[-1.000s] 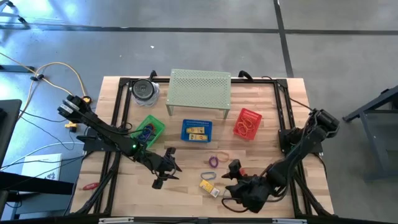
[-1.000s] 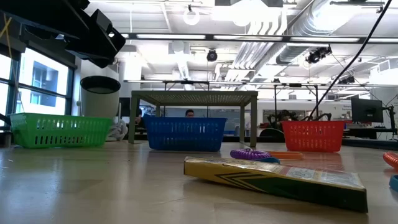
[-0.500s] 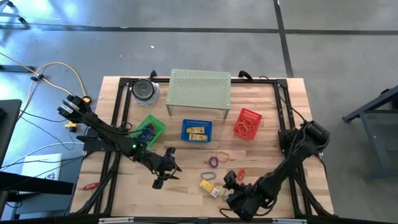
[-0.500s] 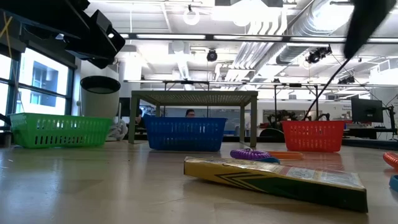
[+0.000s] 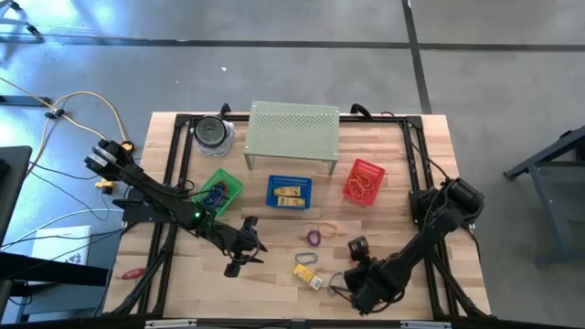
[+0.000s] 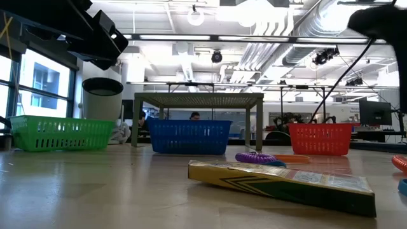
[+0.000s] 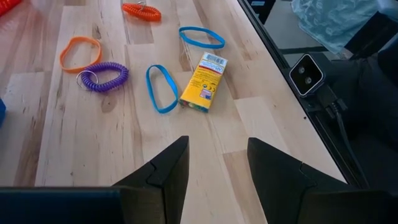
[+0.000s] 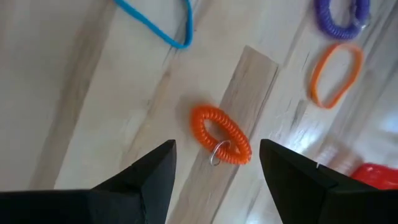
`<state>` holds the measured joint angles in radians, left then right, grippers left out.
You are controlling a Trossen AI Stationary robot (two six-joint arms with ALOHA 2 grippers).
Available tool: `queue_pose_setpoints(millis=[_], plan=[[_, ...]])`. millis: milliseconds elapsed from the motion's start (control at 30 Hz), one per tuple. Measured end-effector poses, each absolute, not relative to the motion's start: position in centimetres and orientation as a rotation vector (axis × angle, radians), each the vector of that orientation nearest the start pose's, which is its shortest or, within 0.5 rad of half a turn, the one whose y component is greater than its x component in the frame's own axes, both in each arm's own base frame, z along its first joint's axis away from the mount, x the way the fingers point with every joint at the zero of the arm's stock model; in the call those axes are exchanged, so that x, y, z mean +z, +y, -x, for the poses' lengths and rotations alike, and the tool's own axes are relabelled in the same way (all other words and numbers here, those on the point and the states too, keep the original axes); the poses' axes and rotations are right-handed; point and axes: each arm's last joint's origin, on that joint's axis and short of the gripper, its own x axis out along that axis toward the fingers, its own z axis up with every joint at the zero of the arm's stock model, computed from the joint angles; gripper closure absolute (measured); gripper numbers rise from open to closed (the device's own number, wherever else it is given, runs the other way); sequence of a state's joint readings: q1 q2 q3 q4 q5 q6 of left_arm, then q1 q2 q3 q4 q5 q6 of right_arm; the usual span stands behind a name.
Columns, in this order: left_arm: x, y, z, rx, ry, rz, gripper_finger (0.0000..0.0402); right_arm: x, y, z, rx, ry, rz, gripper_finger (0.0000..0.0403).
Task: Pick & Place Office Desk Supplies
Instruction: Put the orange spring keychain into the green bin
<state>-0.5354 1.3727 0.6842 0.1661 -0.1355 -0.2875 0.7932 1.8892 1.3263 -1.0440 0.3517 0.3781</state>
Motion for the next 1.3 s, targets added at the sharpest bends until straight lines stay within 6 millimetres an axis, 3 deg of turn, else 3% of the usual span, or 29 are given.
queue_pose_setpoints(millis=[367, 967, 1133, 1300], plan=[[20.5, -13.9, -24.2, -0.317, 0.544, 0.102, 0.0244, 16.1, 21.1, -25.4, 0.099, 1.471, 0.451, 0.0182], [20.5, -13.9, -24.2, -0.317, 0.544, 0.103, 0.0244, 13.2, 19.0, -25.8, 0.236, 1.493, 0.369, 0.0186], [20.5, -13.9, -24.2, -0.317, 0.544, 0.102, 0.0244, 13.1, 19.1, -25.7, 0.243, 1.498, 0.362, 0.0227], [20.5, -13.9, -24.2, -0.317, 0.544, 0.102, 0.0244, 13.1, 19.1, -25.7, 0.261, 1.509, 0.346, 0.0308]])
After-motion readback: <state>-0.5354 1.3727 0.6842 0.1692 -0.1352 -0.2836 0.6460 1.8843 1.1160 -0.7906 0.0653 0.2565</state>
